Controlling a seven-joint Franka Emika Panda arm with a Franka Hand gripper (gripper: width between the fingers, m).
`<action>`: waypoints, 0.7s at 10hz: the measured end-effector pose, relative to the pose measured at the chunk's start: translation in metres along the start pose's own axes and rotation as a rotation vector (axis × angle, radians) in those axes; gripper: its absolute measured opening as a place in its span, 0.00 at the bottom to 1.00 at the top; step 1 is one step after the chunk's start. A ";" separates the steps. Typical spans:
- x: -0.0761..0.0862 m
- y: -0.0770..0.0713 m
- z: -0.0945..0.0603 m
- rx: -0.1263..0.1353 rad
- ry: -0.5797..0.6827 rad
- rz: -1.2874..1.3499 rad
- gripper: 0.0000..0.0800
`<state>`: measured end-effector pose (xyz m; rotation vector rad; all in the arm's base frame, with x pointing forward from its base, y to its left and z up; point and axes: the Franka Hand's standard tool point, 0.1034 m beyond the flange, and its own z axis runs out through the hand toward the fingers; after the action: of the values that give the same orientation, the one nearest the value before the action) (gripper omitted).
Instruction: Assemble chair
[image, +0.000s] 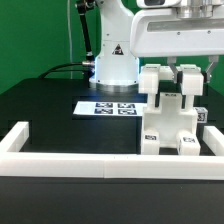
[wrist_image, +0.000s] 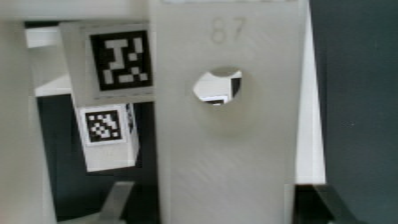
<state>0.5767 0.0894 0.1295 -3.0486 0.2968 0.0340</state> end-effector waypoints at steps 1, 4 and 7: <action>0.000 0.001 -0.001 0.000 0.000 -0.010 0.36; -0.001 0.003 -0.003 0.002 0.001 -0.015 0.36; -0.001 0.003 -0.002 0.001 -0.001 -0.040 0.36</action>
Offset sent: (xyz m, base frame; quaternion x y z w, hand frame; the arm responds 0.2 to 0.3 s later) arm 0.0000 0.0000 0.0000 0.0000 0.0000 0.0000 1.0000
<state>0.5747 0.0863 0.1309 -3.0528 0.2353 0.0327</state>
